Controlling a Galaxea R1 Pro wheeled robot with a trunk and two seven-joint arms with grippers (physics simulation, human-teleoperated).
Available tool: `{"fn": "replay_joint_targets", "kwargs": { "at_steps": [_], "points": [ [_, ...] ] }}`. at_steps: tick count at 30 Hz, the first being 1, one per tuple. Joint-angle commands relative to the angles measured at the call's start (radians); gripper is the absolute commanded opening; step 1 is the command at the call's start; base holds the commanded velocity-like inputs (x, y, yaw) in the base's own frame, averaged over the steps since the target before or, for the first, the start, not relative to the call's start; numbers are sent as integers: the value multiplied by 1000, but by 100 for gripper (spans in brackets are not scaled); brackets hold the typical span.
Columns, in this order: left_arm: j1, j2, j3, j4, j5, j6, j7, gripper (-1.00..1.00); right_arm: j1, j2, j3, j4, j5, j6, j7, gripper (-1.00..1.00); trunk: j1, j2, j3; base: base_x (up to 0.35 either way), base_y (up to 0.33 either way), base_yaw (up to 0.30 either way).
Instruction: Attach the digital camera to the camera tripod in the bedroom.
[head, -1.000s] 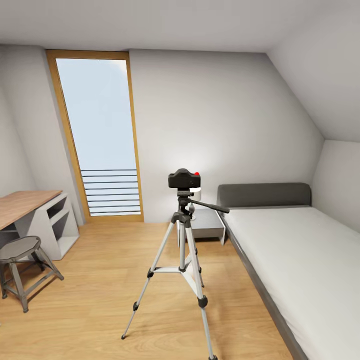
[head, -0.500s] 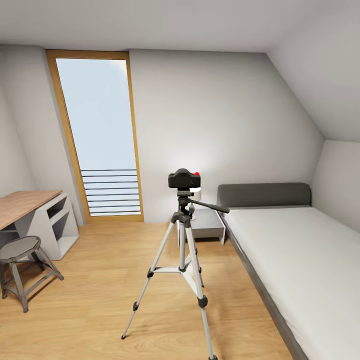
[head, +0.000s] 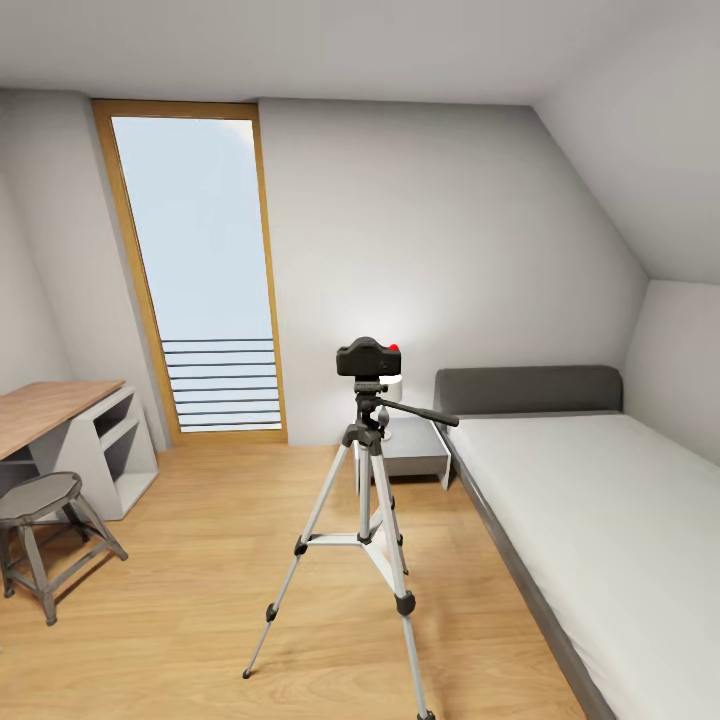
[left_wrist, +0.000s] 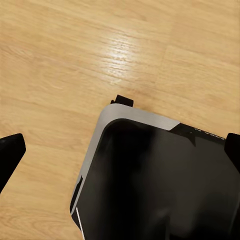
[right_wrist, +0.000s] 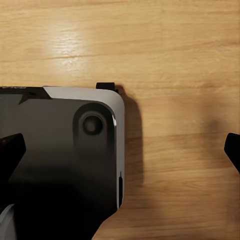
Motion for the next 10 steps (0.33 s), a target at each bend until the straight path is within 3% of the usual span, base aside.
{"fn": "replay_joint_targets", "kwargs": {
  "at_steps": [1,10],
  "points": [
    [0,0,-8,-1,8,-1,2,100,-1,0,8,3,-11,-5,5,100,0,-1,0,0,0,0],
    [0,1,-9,0,7,-1,2,100,-1,0,8,3,-13,-5,4,100,0,-1,0,0,0,0]
  ]
}}
